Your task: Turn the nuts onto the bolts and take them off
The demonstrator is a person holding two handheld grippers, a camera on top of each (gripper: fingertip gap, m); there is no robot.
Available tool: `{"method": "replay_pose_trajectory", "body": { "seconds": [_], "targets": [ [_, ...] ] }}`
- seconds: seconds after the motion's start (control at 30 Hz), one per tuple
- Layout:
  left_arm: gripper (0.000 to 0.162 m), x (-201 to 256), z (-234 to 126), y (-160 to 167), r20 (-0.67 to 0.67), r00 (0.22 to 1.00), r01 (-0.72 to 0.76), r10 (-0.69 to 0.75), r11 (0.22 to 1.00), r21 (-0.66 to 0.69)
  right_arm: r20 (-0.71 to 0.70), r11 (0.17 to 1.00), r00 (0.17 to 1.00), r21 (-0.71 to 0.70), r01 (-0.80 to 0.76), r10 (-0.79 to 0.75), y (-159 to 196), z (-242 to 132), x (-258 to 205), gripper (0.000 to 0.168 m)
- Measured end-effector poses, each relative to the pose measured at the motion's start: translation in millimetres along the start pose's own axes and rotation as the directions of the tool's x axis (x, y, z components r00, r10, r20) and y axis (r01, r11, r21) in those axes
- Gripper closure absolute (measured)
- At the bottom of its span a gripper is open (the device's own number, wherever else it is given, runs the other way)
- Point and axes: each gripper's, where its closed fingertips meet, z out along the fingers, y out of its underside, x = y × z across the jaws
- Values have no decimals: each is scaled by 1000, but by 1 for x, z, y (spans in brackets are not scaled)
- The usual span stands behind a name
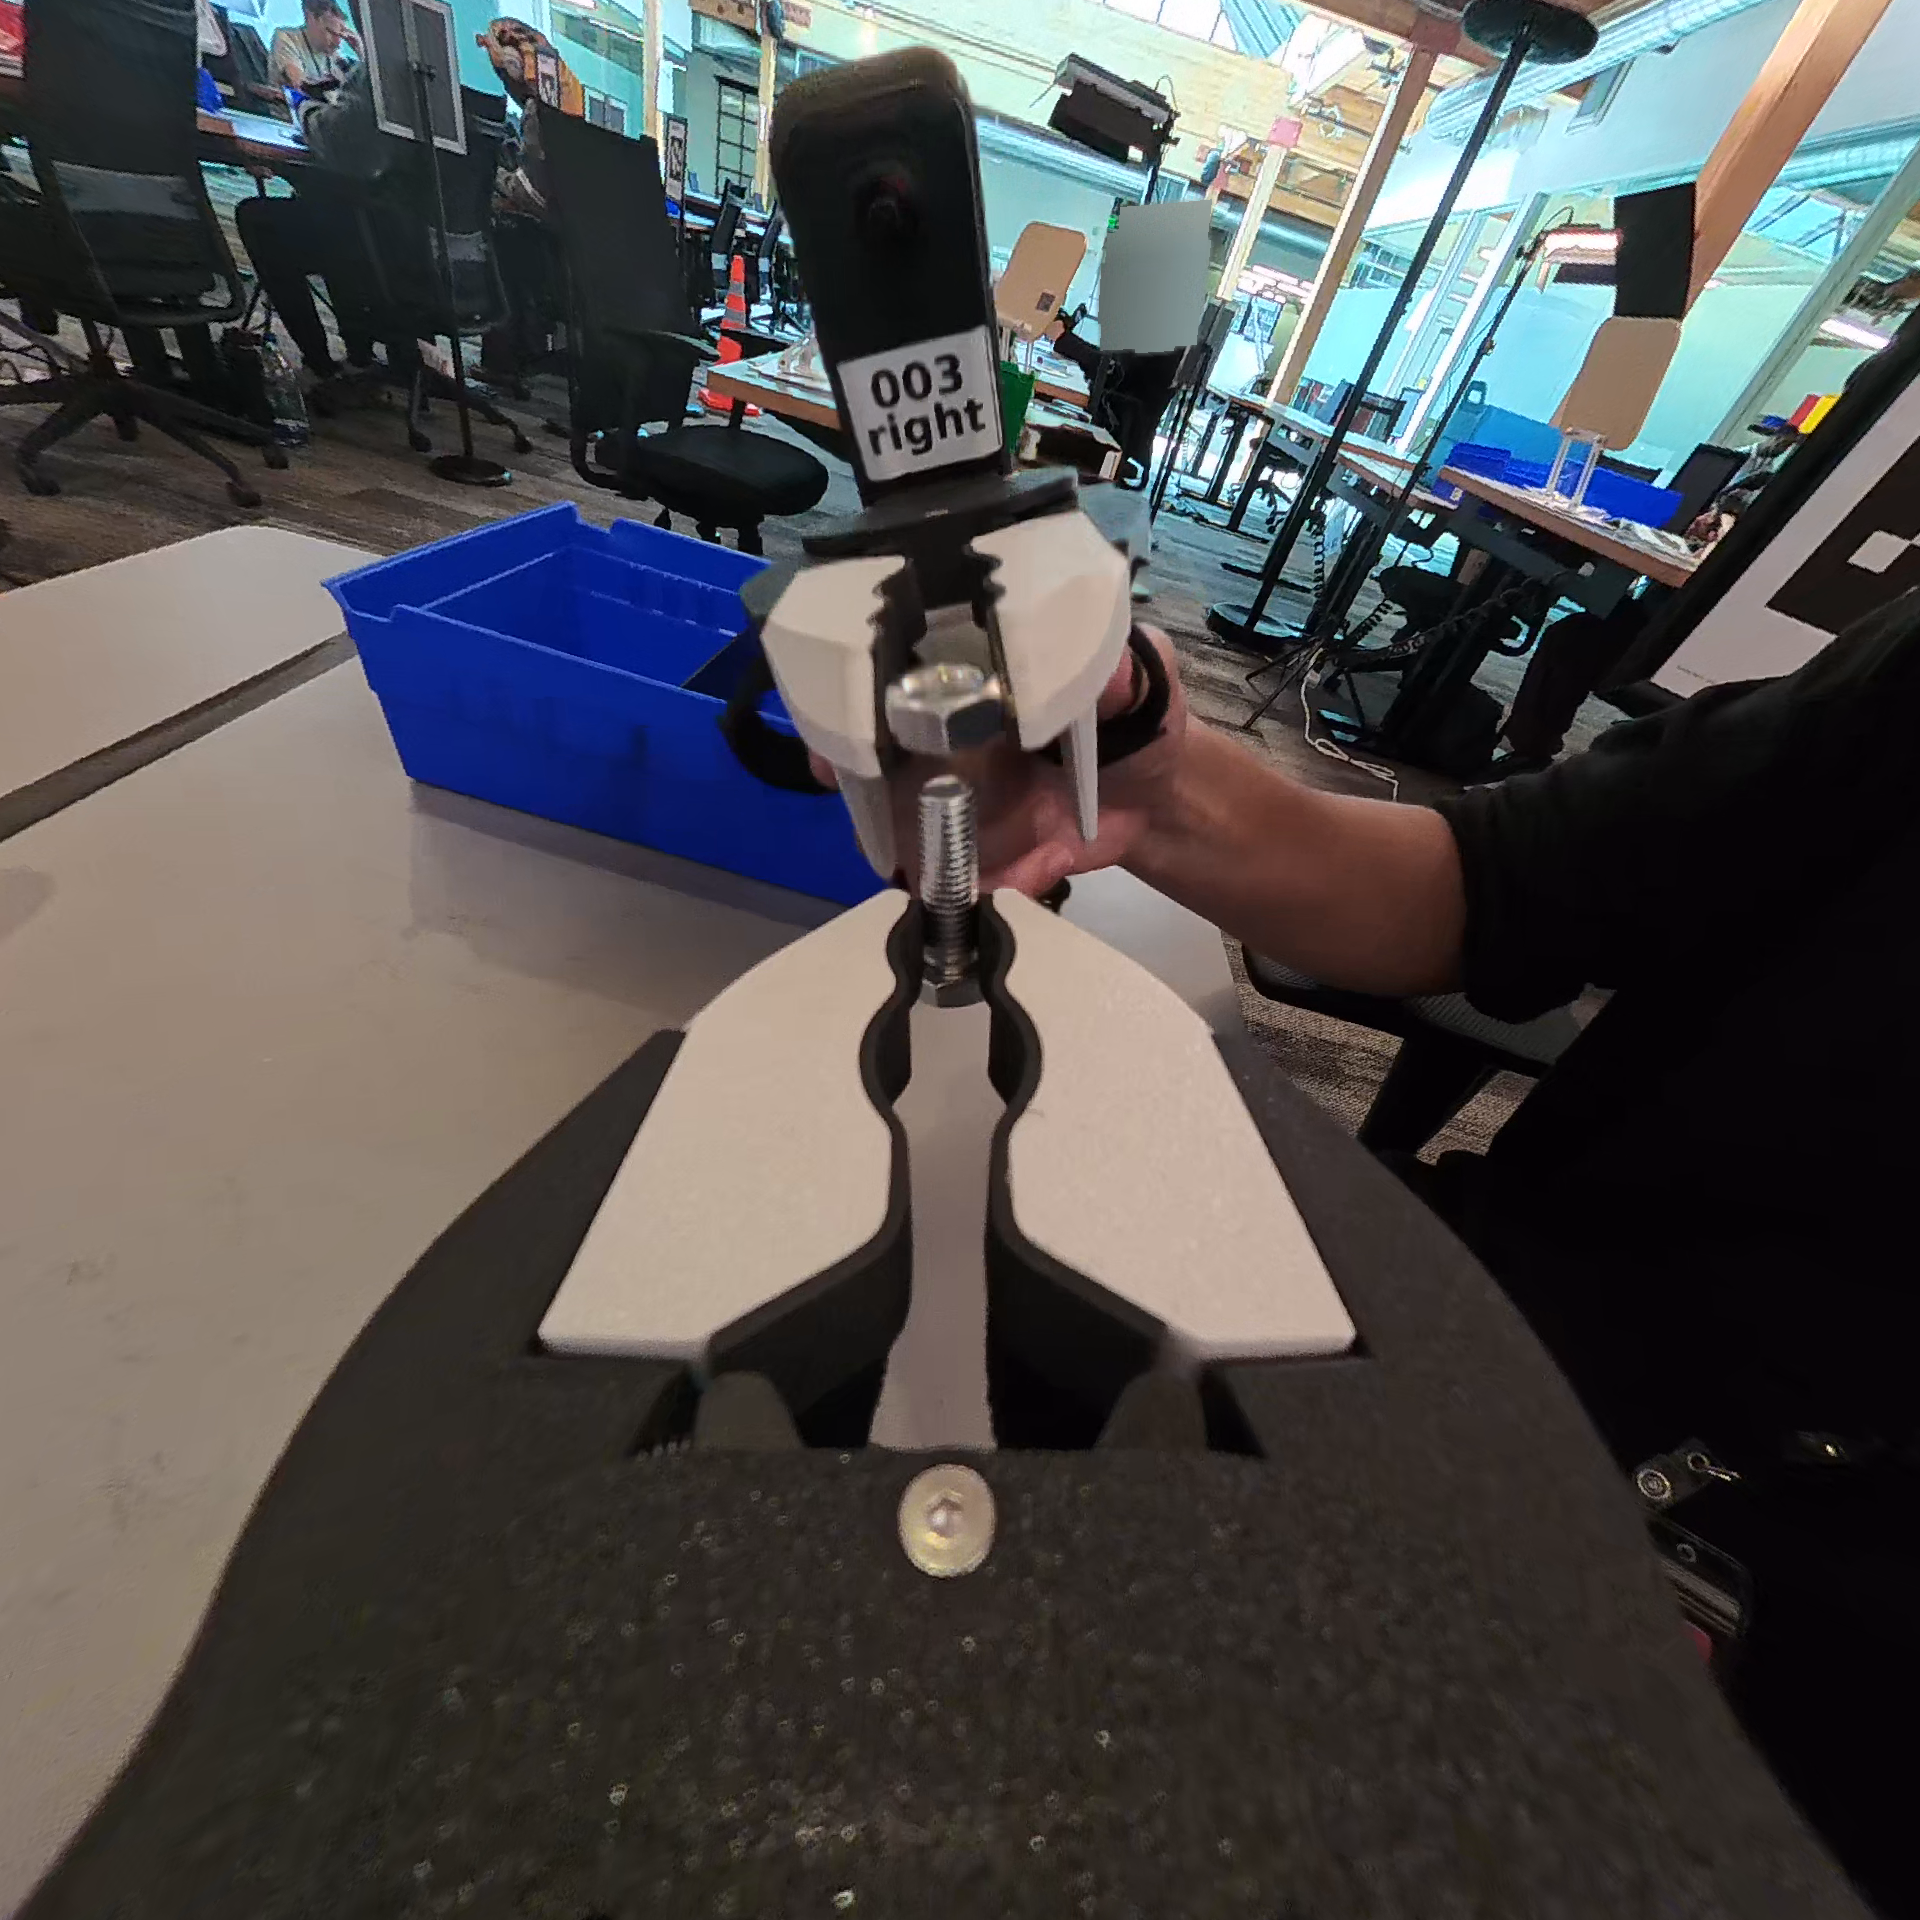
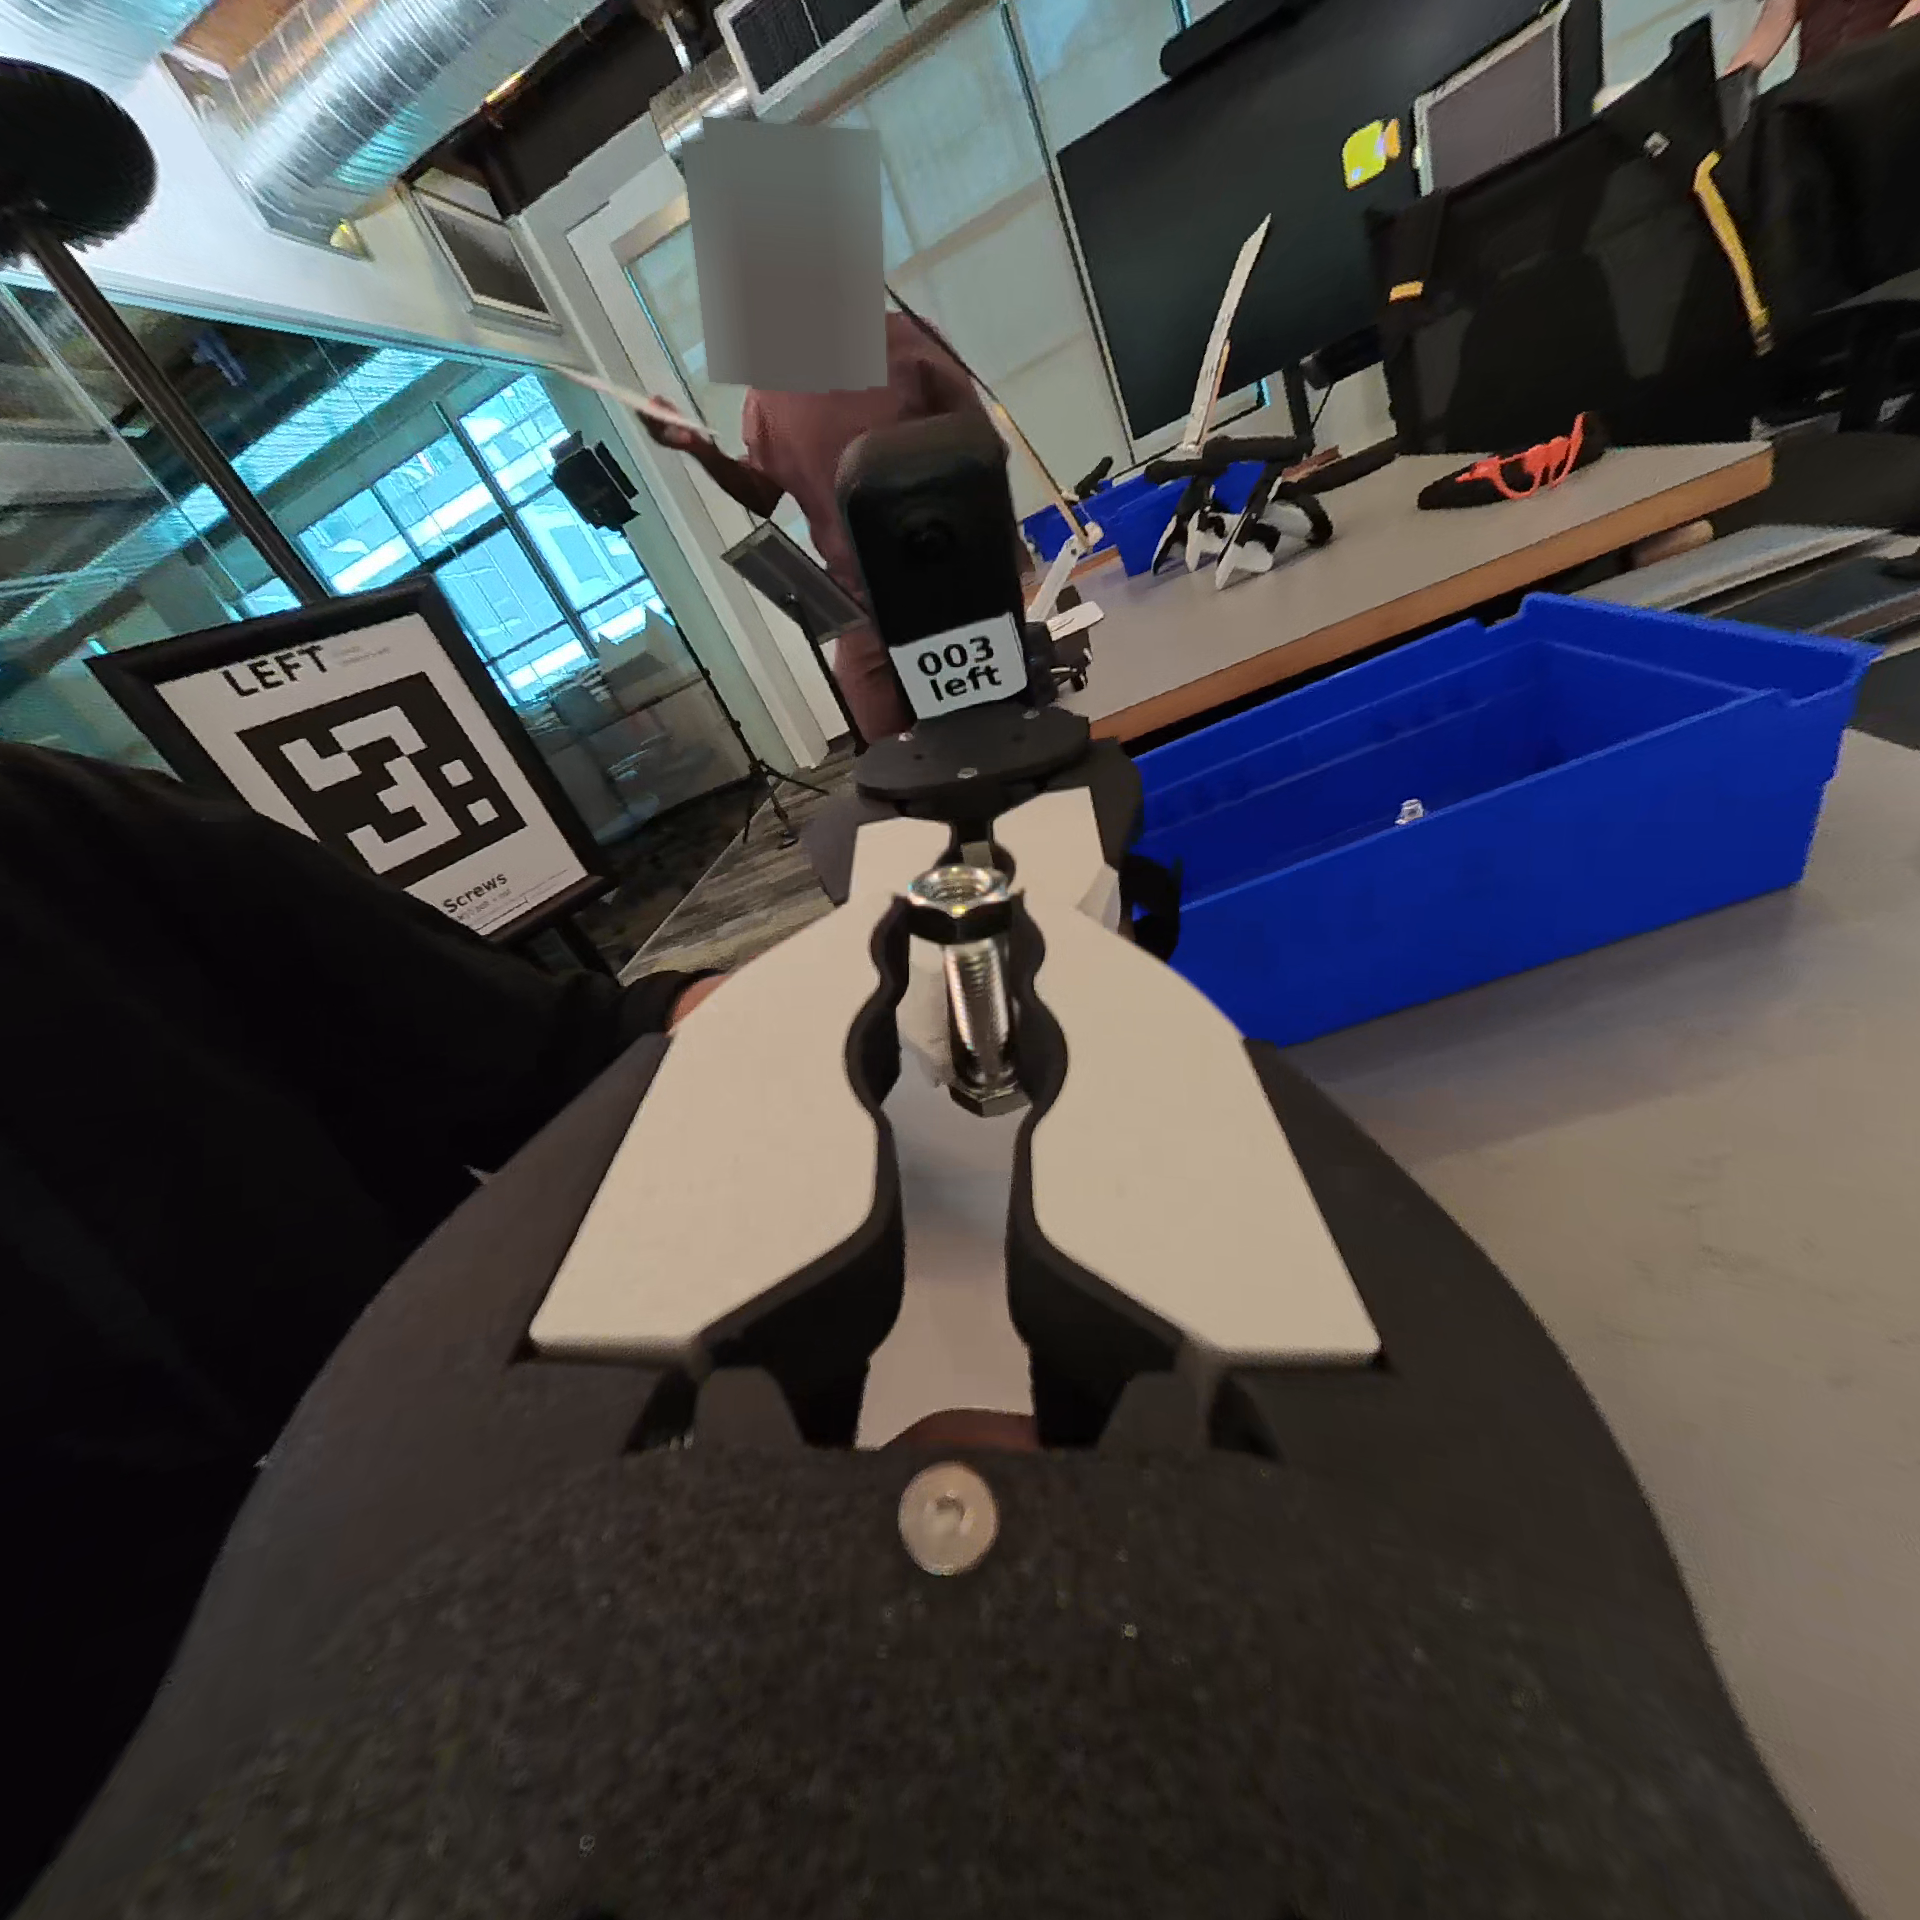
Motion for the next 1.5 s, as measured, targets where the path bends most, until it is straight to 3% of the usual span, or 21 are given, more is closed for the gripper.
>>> {"method": "replay_pose_trajectory", "body": {
  "seconds": [0.13,0.23,0.3,0.33,0.4,0.43,0.5,0.57,0.67,0.9,1.1,1.17,1.27,1.37,1.5],
  "targets": [
    [153,0,0,1,0,1000,0,0,1000,0,-90,988,985,37,148,-144,-23,-19,-5,151],
    [153,-3,-3,-1,13,1000,3,-3,1000,8,-212,955,932,-22,297,-295,-54,-61,-19,151],
    [153,-4,-7,-3,22,1000,1,-2,1000,18,-394,920,831,-181,348,-392,-66,-112,-11,151],
    [153,-4,-8,-4,24,1000,-1,1,1000,18,-513,892,733,-309,328,-447,-64,-147,3,151],
    [153,-6,-11,-6,35,999,-4,3,1000,22,-679,815,480,-560,150,-555,-45,-232,36,151],
    [153,-7,-12,-7,35,999,-1,1,1000,27,-712,778,395,-629,8,-580,-26,-272,49,151],
    [153,-8,-13,-8,31,1000,4,-6,999,35,-767,727,385,-627,-280,-513,22,-325,65,151],
    [153,-9,-11,-8,31,999,5,-6,999,32,-829,685,396,-554,-474,-395,64,-352,76,151],
    [153,-7,-7,-7,22,1000,-2,1,1000,17,-858,523,353,-509,-684,-373,114,-384,87,150],
    [153,-9,-1,3,19,1000,9,-9,1000,-15,-875,364,333,-456,-812,-353,162,-402,101,150],
    [153,-10,-6,0,24,1000,7,-8,1000,5,-891,381,321,-431,-818,-321,166,-404,102,150],
    [153,-11,-8,-2,30,1000,1,-1,1000,15,-893,388,315,-428,-816,-323,165,-405,103,141],
    [153,-13,-11,-7,48,999,-11,10,999,31,-898,450,313,-427,-784,-309,149,-397,101,123],
    [153,-14,-17,-13,61,998,-6,2,998,56,-876,588,341,-483,-649,-342,106,-370,100,114],
    [153,-15,-21,-18,65,998,2,-6,997,74,-752,830,539,-534,-164,-378,25,-264,91,119]
  ]
}}
